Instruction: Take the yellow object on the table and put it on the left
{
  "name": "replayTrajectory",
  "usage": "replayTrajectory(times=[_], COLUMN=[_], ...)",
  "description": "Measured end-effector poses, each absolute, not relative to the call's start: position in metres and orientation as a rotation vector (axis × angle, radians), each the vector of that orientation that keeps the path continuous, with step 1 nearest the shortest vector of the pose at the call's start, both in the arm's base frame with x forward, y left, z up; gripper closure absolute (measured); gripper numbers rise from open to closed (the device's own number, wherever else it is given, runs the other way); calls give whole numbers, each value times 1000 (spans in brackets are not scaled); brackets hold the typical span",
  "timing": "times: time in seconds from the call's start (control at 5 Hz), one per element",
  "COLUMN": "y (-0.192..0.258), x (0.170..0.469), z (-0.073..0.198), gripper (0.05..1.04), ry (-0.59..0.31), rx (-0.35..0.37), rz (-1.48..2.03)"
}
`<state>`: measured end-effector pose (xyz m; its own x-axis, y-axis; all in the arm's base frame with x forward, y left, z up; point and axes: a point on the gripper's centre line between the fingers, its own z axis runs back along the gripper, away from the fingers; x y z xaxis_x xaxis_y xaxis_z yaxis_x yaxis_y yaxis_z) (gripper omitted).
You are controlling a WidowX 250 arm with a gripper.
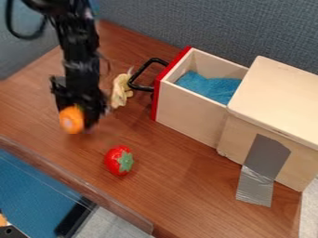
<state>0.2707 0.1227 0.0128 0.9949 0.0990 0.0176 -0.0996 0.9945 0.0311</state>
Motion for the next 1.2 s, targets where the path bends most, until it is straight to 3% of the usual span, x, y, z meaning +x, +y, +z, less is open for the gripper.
replayTrajectory(times=[0.4,0.8,1.0,1.2], y=[185,222,224,223], x=[263,254,256,260], z=[29,1,-8,-17], gripper=[396,396,339,93], ry=[-47,-45,-31,-15], rx=[90,132,121,77], rz=[112,150,151,141])
